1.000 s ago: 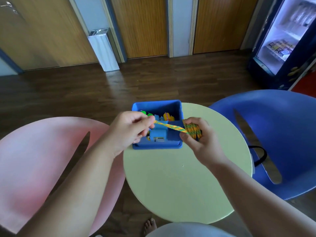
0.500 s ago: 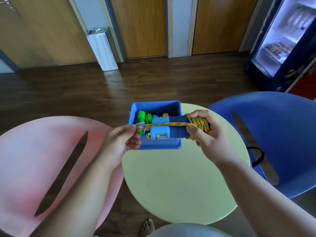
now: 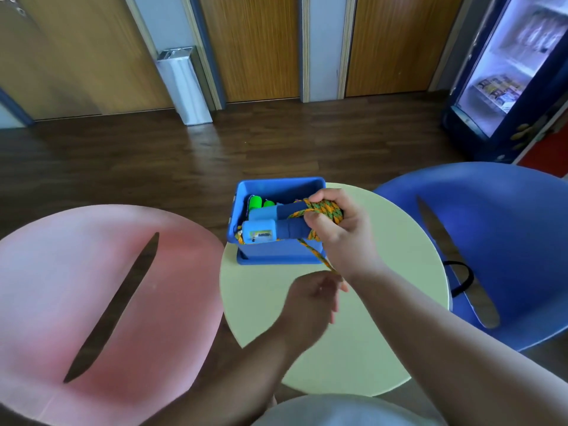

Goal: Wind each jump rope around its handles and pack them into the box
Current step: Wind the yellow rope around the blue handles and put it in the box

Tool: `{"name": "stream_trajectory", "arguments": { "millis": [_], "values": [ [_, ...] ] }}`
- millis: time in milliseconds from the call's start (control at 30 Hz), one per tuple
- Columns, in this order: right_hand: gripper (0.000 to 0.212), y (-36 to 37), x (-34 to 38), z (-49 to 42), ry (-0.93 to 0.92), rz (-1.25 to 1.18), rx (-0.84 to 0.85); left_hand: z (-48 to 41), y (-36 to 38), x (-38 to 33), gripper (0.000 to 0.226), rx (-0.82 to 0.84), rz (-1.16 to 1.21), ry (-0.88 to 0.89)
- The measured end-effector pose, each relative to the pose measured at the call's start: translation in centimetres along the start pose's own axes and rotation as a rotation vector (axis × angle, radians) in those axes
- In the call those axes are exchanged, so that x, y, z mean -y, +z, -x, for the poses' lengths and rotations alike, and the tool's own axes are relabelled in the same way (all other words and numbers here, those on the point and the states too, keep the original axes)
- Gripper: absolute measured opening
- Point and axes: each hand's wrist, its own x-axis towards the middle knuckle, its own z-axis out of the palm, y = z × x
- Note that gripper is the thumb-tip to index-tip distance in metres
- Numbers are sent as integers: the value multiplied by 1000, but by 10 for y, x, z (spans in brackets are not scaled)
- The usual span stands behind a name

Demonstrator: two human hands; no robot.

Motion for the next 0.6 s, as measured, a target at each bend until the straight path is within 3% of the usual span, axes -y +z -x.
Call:
{"name": "stream_trajectory", "arguments": {
  "millis": [100,200,267,367,467,600],
  "values": [
    [15,1,-1,-1,42,-23,-55,-7,0,-11,56,34,-221,58],
    [16,-10,0,-8,56,0,-59,-17,-20,-18,36,74,-348,101],
    [15,-18,1,-12,56,9,-35,-24,-35,-17,41,74,-428,50],
    [16,-28,8,-13,33,54,23,-30,-64,-18,22,-104,-91,-101],
    [20,-36,9,-13,9,82,90,-37,-89,-35,30,-380,225,-128],
    [40,-35,1,-11,-72,207,152,-37,-89,-73,58,-258,284,-63]
  ]
}}
